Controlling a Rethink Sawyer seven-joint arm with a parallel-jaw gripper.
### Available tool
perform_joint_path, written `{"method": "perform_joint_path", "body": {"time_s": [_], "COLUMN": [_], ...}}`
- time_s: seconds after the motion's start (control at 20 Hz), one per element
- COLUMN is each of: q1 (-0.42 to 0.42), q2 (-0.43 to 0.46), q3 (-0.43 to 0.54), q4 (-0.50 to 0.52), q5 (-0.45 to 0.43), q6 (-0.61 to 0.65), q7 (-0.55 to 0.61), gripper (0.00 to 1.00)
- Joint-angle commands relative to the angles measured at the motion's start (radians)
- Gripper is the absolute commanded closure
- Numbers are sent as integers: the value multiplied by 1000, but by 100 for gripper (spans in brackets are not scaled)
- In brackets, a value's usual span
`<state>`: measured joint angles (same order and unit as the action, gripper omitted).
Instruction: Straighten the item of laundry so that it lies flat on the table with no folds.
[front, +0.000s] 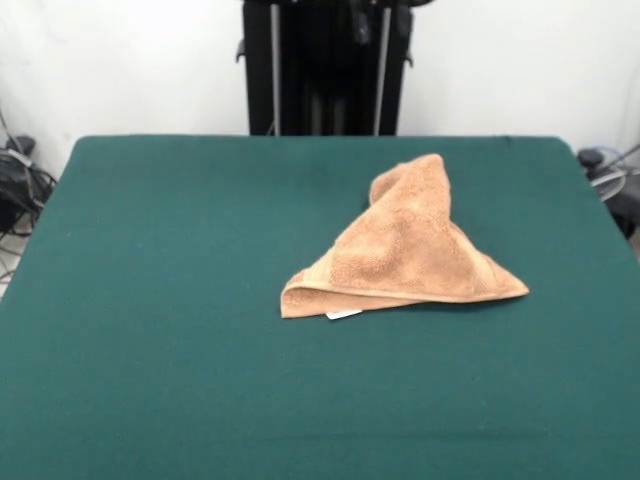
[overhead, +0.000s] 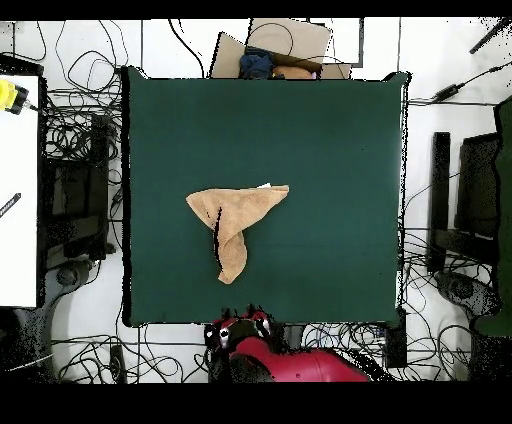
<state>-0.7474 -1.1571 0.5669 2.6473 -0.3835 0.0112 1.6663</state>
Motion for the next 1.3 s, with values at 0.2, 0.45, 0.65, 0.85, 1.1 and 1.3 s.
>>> {"method": "perform_joint_path", "body": {"time_s": [0.2, 0.45, 0.65, 0.85, 1.1, 1.3], "q1": [181, 143, 153, 226, 512, 577], "q2": [169, 225, 367, 393, 342, 336], "q3": [-100, -83, -122, -237, -605, -677], "q4": [-51, -79, -196, -266, -357, -355], "q5": [-46, -49, -83, -85, 33, 70], "q6": [-256, -264, -302, -325, -362, -360], "q7": [170, 154, 114, 81, 19, 72], "gripper": [0, 0, 0, 0, 0, 0]}}
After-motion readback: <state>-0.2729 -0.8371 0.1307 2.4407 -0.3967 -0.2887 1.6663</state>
